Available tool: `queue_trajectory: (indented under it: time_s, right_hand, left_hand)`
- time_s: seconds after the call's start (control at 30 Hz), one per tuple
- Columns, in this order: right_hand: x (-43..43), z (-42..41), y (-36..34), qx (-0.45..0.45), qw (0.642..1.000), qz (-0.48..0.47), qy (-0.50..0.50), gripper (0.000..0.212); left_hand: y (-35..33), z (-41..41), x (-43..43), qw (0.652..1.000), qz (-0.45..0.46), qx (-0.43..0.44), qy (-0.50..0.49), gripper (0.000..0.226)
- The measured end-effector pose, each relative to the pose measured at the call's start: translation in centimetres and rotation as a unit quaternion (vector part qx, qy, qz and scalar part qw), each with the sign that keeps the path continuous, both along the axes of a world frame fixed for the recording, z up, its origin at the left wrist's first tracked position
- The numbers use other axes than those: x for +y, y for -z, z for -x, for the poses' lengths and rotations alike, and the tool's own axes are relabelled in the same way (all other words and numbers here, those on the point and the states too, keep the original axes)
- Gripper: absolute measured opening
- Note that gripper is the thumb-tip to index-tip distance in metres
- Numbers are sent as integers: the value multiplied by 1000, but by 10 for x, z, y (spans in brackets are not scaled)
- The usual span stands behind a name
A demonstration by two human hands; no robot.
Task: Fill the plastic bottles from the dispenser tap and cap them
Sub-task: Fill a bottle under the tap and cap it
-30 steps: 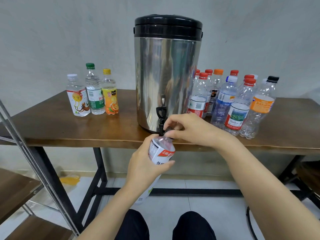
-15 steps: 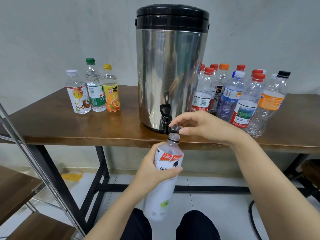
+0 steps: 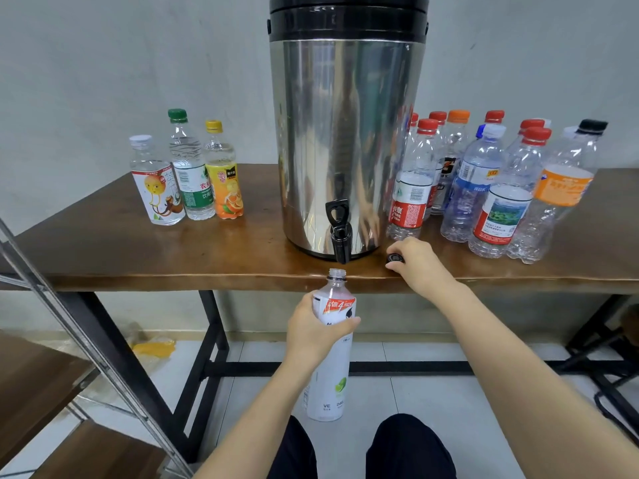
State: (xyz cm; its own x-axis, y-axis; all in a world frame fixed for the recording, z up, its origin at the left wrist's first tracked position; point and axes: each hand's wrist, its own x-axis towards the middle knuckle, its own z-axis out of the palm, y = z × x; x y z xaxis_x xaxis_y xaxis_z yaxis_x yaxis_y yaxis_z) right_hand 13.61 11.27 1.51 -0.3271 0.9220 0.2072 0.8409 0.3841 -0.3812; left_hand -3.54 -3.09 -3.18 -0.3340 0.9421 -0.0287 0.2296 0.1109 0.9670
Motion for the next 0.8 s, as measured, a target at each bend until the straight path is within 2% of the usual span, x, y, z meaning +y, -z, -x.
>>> queue_trajectory:
  time_s: [0.17, 0.27, 0.37, 0.5, 0.67, 0.73, 0.8]
  right_hand:
    - [2, -2, 7, 1, 1000, -1, 5, 35]
    - [0, -2, 8, 1, 1000, -8, 1, 44]
    - [-9, 0, 4, 17, 999, -51, 6, 48]
    - [-23, 7, -13, 102, 984, -143, -40, 38]
    - [-41, 31, -52, 194, 955, -176, -138, 38]
    - [-46, 40, -66, 175, 953, -181, -170, 41]
    - [-49, 48, -76, 117, 958, -187, -181, 42]
  left_hand:
    - [1, -7, 14, 1000, -27, 11, -7, 58]
    - [5, -10, 20, 998, -51, 26, -22, 63]
    - [14, -11, 23, 993, -89, 67, -44, 68]
    - [24, -11, 24, 983, -145, 99, -49, 87]
    - [29, -5, 29, 977, -179, 104, -45, 85]
    - [31, -2, 31, 977, -180, 109, -43, 81]
    - [33, 0, 32, 976, -183, 115, -41, 79]
